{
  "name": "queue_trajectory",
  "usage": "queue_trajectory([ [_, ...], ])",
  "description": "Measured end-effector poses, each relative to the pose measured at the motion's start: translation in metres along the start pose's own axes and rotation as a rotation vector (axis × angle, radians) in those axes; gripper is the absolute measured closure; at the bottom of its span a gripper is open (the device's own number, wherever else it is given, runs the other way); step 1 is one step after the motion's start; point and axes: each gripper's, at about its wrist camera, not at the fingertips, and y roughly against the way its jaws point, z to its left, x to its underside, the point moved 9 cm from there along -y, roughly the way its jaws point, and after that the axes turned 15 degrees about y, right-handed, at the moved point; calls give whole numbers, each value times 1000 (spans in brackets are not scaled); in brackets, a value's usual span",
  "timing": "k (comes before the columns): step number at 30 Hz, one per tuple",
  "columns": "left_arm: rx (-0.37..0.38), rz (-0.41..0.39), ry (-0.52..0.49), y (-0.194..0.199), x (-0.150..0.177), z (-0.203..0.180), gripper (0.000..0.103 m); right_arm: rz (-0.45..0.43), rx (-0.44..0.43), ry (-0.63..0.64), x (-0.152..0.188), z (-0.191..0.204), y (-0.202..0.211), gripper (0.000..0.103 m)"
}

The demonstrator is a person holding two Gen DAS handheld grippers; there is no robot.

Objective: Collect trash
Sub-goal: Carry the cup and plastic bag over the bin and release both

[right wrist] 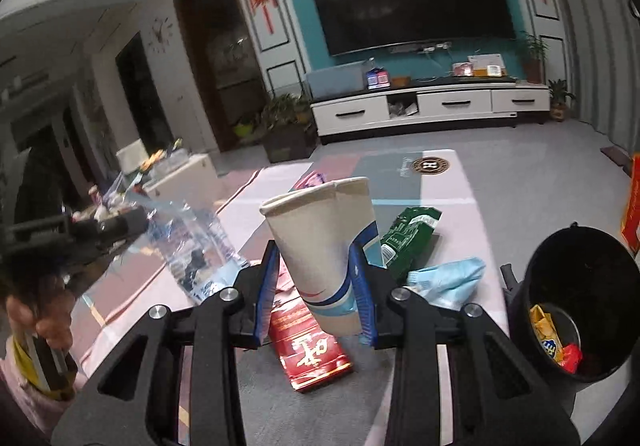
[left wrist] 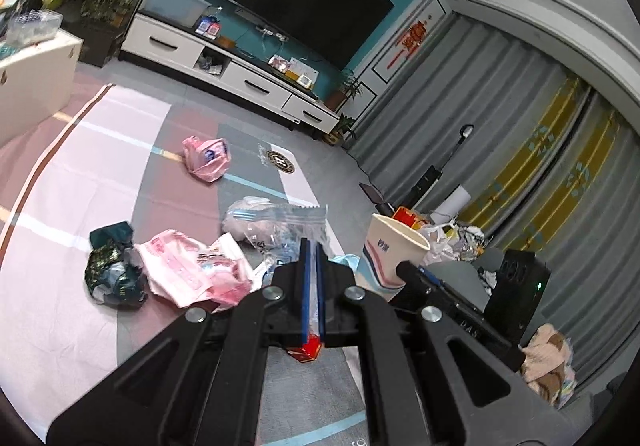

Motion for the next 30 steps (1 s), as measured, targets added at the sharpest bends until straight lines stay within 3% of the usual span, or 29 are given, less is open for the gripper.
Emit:
queue_trajectory([
  [11, 29, 32, -131, -24, 8, -72, 99, -106, 55, -117, -2, -49, 49, 67],
  [24, 80, 157, -271, -111, 48, -163, 99, -153, 205, -262, 24, -120, 101, 67],
  [30, 69, 212, -347, -162, 78, -196, 99, -133, 289, -321, 43, -154, 114, 66],
])
